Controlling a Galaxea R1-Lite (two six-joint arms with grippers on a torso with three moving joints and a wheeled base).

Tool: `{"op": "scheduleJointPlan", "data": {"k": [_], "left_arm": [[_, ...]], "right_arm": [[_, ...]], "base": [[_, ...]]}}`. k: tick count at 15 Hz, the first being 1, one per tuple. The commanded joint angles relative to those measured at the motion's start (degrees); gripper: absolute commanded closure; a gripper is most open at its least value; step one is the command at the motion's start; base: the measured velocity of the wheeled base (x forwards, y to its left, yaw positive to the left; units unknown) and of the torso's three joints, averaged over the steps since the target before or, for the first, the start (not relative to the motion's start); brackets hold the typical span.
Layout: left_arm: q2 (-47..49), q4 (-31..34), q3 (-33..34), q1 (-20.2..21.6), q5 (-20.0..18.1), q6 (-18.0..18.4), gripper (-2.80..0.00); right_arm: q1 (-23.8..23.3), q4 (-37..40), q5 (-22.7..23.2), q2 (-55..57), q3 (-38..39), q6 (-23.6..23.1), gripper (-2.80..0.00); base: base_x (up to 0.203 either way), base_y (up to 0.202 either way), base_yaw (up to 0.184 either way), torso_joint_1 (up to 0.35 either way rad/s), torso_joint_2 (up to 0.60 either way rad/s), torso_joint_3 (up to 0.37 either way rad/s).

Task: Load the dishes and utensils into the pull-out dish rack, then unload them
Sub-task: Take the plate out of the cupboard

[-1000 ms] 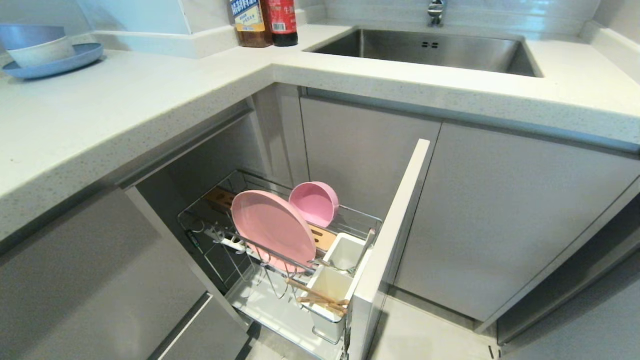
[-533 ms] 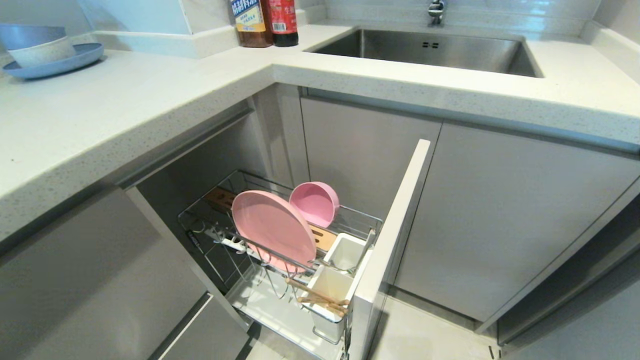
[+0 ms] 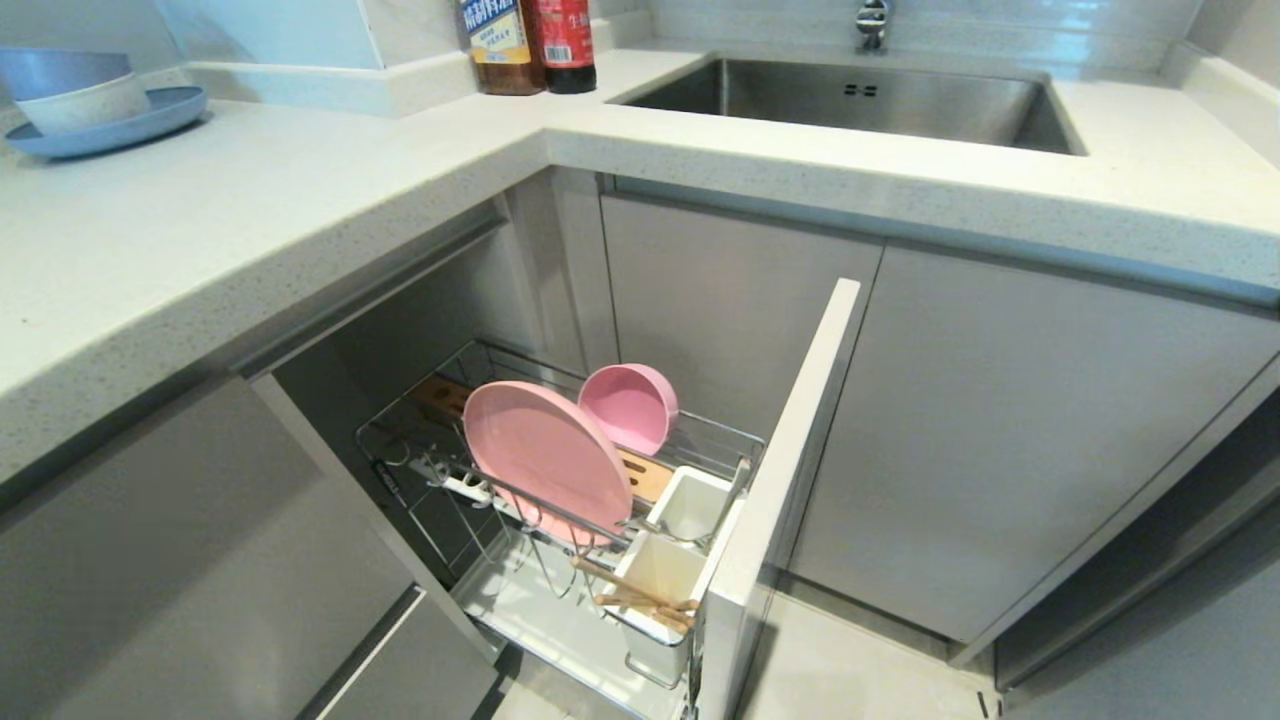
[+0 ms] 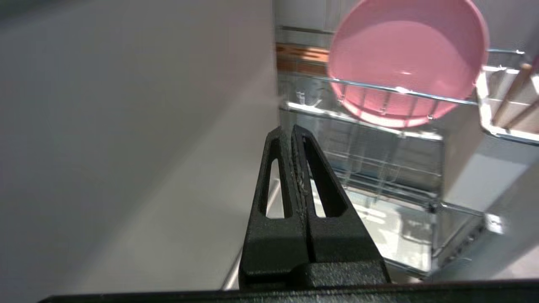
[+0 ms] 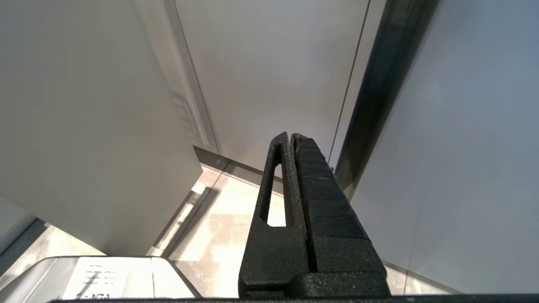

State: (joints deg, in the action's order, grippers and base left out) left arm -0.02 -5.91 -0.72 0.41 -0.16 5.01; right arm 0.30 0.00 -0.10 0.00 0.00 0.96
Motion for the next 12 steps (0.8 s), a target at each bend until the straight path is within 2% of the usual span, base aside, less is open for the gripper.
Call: {"op": "scheduleJointPlan", "data": {"k": [1, 6, 9, 12], "left_arm": [[0.11, 3.59, 1.83, 0.02, -2.12, 0.00, 0.00], [0.11, 3.19, 1.95, 0.02, -2.02, -0.41, 0.00], [0.11, 3.19, 1.95, 0.02, -1.15, -4.47, 0.00], [0.11, 3.01, 2.13, 0.02, -0.53, -5.35, 0.00]], "right_arm": [[0.04, 0.00, 0.01, 0.00, 0.09, 0.00, 0.00], [-0.04, -0.09, 0.01, 0.00, 0.09, 0.00, 0.00], [0.03, 0.00, 0.01, 0.00, 0.09, 0.00, 0.00], [-0.02, 0.00, 0.01, 0.00, 0.09, 0.00, 0.00]], "base": [[0.000, 0.000, 0.000, 0.000, 0.00, 0.000], [0.000, 0.000, 0.000, 0.000, 0.00, 0.000], [0.000, 0.000, 0.000, 0.000, 0.00, 0.000], [0.000, 0.000, 0.000, 0.000, 0.00, 0.000]]}}
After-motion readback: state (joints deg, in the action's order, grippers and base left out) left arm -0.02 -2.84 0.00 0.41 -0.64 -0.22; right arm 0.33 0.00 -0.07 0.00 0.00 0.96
